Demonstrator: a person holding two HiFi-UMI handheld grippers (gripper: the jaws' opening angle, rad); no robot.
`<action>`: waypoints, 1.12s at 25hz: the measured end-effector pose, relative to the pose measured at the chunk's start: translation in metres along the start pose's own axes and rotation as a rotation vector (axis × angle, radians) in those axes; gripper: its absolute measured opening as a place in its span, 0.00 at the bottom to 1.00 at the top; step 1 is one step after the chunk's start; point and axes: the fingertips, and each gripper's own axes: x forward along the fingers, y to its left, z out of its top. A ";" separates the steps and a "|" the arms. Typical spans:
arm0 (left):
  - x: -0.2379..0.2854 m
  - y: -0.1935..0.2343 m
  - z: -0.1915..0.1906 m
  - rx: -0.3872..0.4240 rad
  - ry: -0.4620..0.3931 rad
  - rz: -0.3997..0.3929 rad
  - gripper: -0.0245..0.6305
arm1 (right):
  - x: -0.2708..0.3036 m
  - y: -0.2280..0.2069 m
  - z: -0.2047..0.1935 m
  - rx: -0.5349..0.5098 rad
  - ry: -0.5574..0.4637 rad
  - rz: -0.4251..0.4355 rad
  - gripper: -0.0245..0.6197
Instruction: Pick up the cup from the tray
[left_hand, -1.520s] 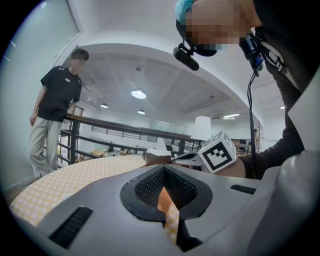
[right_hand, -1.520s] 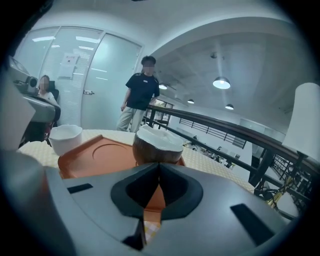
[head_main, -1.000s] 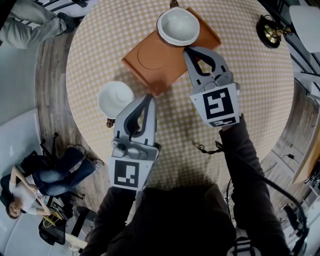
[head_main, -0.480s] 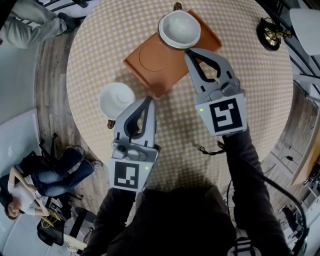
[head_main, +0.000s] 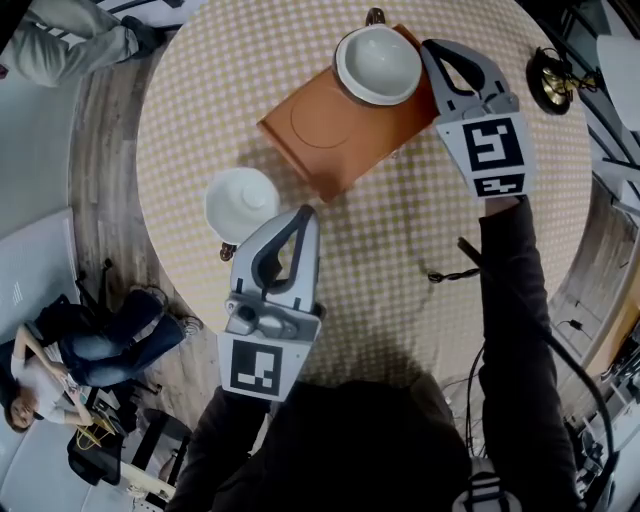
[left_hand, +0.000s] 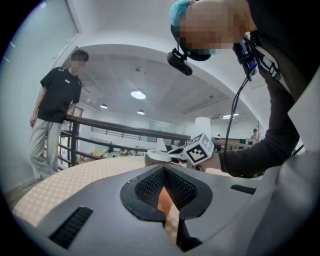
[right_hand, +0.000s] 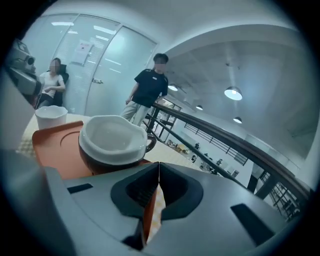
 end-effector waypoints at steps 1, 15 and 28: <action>0.001 0.000 -0.001 -0.001 0.003 0.000 0.05 | 0.003 0.002 0.000 -0.022 -0.003 0.010 0.05; 0.001 0.004 0.001 0.009 0.001 0.011 0.05 | -0.010 0.039 0.000 -0.125 -0.011 0.100 0.05; -0.001 -0.005 -0.006 0.016 -0.007 -0.001 0.05 | -0.041 0.102 0.001 -0.221 0.002 0.190 0.05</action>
